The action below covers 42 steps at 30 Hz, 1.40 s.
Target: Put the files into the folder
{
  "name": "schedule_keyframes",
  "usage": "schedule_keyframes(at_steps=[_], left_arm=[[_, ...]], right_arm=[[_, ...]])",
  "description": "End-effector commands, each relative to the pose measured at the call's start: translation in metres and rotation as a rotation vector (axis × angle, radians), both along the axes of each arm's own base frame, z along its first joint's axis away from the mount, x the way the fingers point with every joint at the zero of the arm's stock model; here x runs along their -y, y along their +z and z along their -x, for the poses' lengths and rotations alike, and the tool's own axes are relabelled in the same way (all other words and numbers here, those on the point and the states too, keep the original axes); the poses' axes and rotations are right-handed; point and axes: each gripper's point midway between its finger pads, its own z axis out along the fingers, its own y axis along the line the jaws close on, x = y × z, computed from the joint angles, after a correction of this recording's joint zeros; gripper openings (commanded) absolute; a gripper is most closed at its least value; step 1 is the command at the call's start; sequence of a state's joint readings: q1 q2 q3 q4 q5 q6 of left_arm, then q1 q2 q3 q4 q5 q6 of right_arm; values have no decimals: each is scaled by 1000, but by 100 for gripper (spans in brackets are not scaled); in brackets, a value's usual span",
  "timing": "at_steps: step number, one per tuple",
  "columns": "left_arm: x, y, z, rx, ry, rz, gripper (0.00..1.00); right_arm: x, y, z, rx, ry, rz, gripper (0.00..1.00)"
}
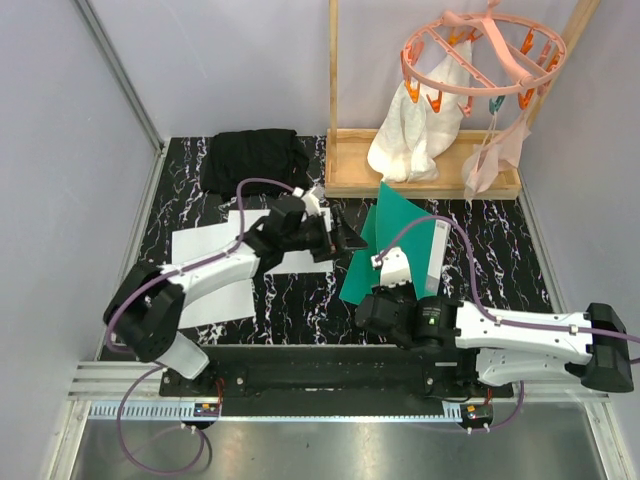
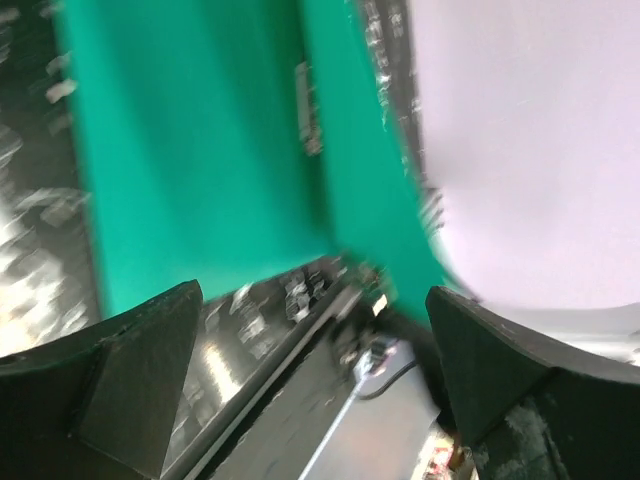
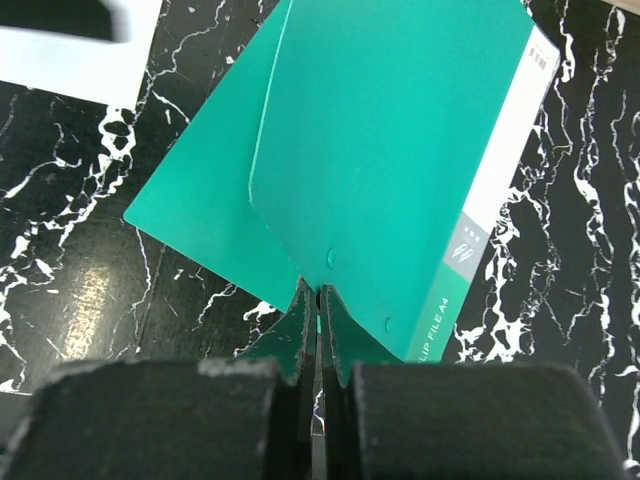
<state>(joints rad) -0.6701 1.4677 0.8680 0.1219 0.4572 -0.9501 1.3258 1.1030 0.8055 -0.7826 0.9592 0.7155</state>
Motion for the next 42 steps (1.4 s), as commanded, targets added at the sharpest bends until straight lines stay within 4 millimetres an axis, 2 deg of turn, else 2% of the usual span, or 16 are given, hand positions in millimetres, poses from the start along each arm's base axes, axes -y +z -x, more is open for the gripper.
schedule_keyframes(at_steps=[1, 2, 4, 11, 15, 16, 19, 20, 24, 26, 27, 29, 32, 34, 37, 42], left_arm=[[44, 18, -26, -7, -6, 79, 99], [56, 29, -29, 11, -20, 96, 99], [66, 20, -33, -15, -26, 87, 99], [92, 15, -38, 5, -54, 73, 97], [96, -7, -38, 3, -83, 5, 74], [98, -6, -39, 17, -93, -3, 59], [96, -16, -39, 35, -126, -58, 42], [95, -18, -40, 59, -134, -73, 33], [85, -22, -38, 102, -160, -154, 16], [83, -19, -40, 135, -174, -178, 11], [80, -20, -38, 135, -182, -195, 8], [76, -21, -36, 149, -200, -220, 5], [69, -19, -33, 168, -208, -248, 1], [65, -14, -30, 176, -208, -250, 1], [61, -5, -21, 193, -218, -238, 0], [60, 13, -5, 220, -227, -218, 0]], right_arm=[[-7, 10, -3, 30, -19, -115, 0], [-6, 11, -4, 32, -20, -113, 0], [-7, 10, -3, 30, -15, -108, 0], [-8, 9, -3, 24, -9, -105, 0], [-13, 12, -4, 20, -3, -107, 1], [-14, 10, -4, 13, 1, -97, 11], [-22, 9, -3, -37, 10, -111, 24], [-28, 6, 2, -82, 27, -129, 34], [-42, 15, 13, -215, 14, -237, 69], [-40, 21, 19, -259, 12, -234, 78], [-44, 36, 19, -257, 3, -273, 85], [-28, 51, 15, -253, -43, -275, 89], [-1, 84, -8, -233, -158, -403, 95], [33, 97, -31, -202, -254, -464, 95], [66, 102, -61, -203, -350, -484, 100], [61, 105, -106, -313, -324, -626, 100]])
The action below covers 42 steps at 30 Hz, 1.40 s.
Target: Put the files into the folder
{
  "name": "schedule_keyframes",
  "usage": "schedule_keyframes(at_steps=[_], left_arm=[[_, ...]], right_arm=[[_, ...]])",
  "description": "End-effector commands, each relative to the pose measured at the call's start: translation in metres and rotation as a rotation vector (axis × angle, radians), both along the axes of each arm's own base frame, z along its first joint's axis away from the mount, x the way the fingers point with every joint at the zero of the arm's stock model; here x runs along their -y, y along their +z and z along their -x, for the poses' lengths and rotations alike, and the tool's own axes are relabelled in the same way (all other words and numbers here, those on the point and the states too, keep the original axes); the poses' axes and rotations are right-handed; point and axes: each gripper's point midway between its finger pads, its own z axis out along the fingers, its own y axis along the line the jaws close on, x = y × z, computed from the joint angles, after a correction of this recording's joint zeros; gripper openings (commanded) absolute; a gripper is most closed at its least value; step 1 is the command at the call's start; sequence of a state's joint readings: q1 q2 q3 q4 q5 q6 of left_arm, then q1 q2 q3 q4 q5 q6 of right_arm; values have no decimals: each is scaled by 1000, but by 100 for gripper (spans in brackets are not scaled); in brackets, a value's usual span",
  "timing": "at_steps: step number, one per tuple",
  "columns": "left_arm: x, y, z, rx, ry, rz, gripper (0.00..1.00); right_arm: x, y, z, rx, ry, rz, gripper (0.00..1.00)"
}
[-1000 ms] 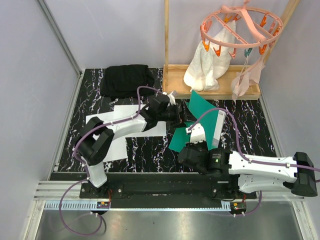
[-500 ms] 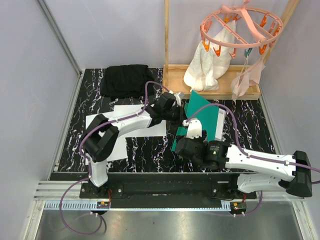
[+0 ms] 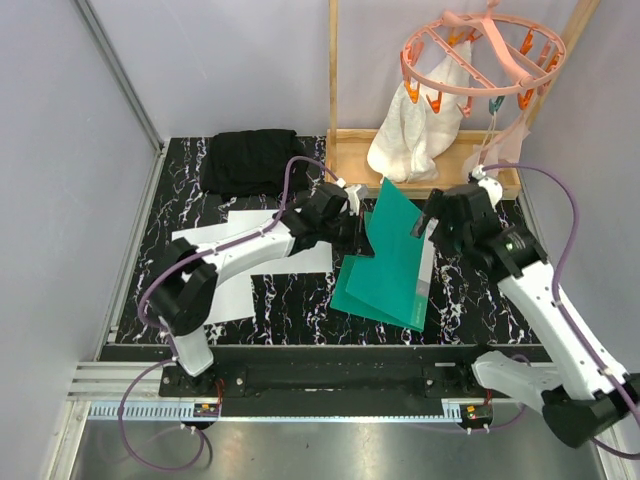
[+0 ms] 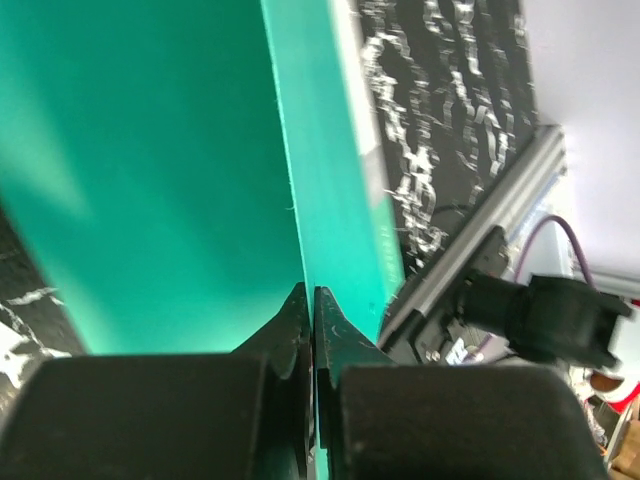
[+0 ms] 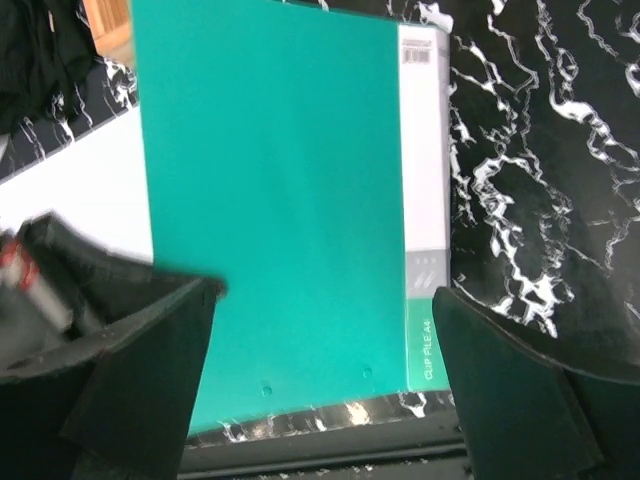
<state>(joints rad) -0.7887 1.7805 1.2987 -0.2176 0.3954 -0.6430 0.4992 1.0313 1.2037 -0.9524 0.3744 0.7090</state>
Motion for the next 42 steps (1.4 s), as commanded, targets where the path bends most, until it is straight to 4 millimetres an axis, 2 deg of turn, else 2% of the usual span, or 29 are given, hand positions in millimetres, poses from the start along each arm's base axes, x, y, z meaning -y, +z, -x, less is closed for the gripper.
schedule_keyframes(at_steps=[1, 2, 3, 5, 6, 7, 9, 10, 11, 14, 17, 19, 23, 26, 28, 32, 36, 42], left_arm=[[1, 41, 9, 97, -14, 58, 0], [1, 42, 11, 96, -13, 63, 0], [2, 43, 13, 93, -15, 64, 0], [2, 45, 14, 88, -7, 73, 1], [1, 43, 16, 83, -8, 73, 0], [1, 45, 16, 79, -3, 80, 1], [3, 48, 18, 82, -6, 87, 1], [3, 49, 18, 86, -6, 89, 1], [3, 51, 18, 91, -4, 91, 1], [4, 53, 17, 94, 3, 87, 1], [3, 53, 16, 101, 7, 72, 1], [2, 48, 15, 104, 13, 47, 2], [2, 45, 16, 101, 26, 20, 3], [3, 46, 17, 107, 30, 15, 5], [3, 47, 18, 105, 32, 16, 7], [3, 53, 19, 118, 36, 23, 8], [4, 54, 21, 115, 28, 27, 9], [4, 57, 28, 119, 14, 38, 8]], right_arm=[[-26, 9, -39, -37, 123, -170, 100], [-25, 16, -50, -22, 103, -207, 100], [-37, 13, -57, -49, 140, -255, 100], [-48, 30, -72, -18, 152, -315, 100], [-56, 24, -80, -46, 166, -334, 100], [-61, 31, -88, -29, 177, -347, 97], [-69, 20, -99, -71, 202, -339, 89], [-70, 21, -102, -77, 205, -336, 87], [-73, 17, -102, -92, 212, -335, 83], [-79, 12, -100, -76, 212, -246, 83], [-86, -12, -97, -149, 227, -194, 84], [-92, -20, -94, -166, 242, -170, 84], [-83, -37, -95, -194, 203, -66, 83], [-85, -52, -92, -227, 216, -52, 82], [-87, -58, -91, -239, 221, -45, 74], [-93, -69, -93, -255, 227, -61, 69], [-101, -62, -93, -234, 243, -70, 71], [-105, -44, -92, -190, 251, -112, 82]])
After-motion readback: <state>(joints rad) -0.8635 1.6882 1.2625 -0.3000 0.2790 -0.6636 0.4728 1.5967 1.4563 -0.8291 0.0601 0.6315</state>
